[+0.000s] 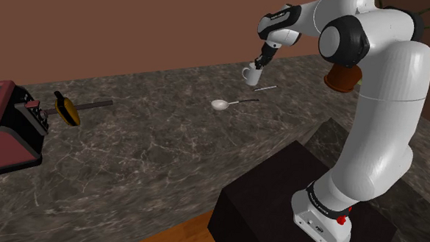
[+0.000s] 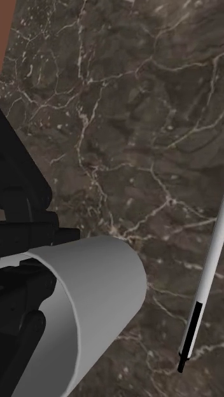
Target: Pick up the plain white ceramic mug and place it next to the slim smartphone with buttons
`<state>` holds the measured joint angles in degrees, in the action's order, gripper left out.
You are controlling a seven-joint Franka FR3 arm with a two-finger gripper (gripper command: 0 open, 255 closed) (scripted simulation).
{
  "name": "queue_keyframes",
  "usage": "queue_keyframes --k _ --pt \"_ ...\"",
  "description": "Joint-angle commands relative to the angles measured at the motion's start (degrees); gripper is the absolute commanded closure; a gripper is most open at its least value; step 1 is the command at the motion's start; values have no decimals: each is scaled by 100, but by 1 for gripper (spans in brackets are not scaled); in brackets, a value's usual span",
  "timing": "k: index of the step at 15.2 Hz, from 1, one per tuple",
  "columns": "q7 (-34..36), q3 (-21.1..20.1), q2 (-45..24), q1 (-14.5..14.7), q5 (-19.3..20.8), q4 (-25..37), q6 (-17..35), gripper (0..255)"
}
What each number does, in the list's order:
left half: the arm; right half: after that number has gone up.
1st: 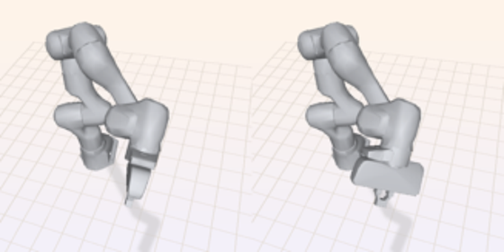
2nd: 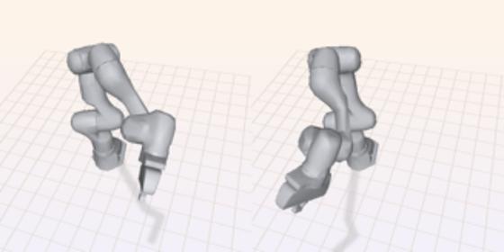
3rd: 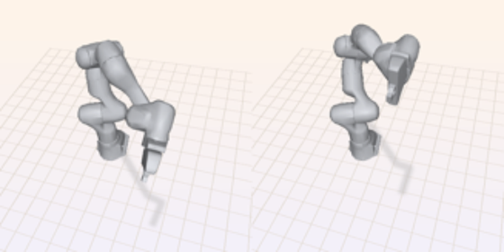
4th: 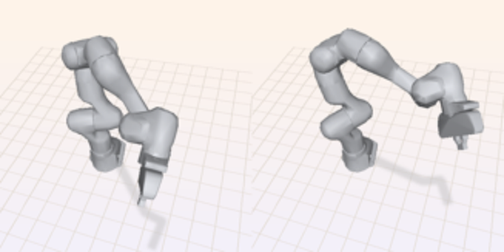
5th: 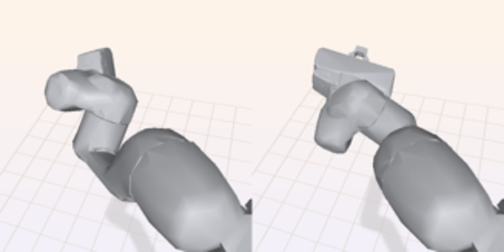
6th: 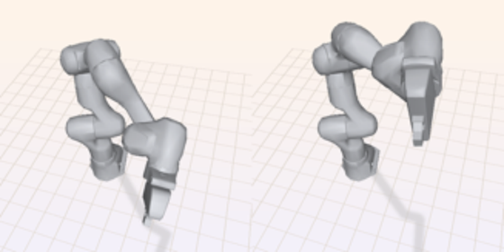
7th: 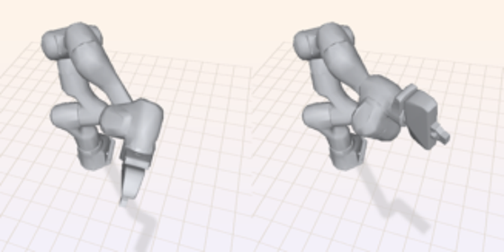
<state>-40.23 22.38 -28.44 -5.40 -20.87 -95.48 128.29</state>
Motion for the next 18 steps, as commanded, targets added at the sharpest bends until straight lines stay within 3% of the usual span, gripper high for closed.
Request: queue_keyframes --k 1,18 --pt "0 -1 -1 0 -1 0 2 255" --pt "302 163 457 56 328 649 -1054 255"
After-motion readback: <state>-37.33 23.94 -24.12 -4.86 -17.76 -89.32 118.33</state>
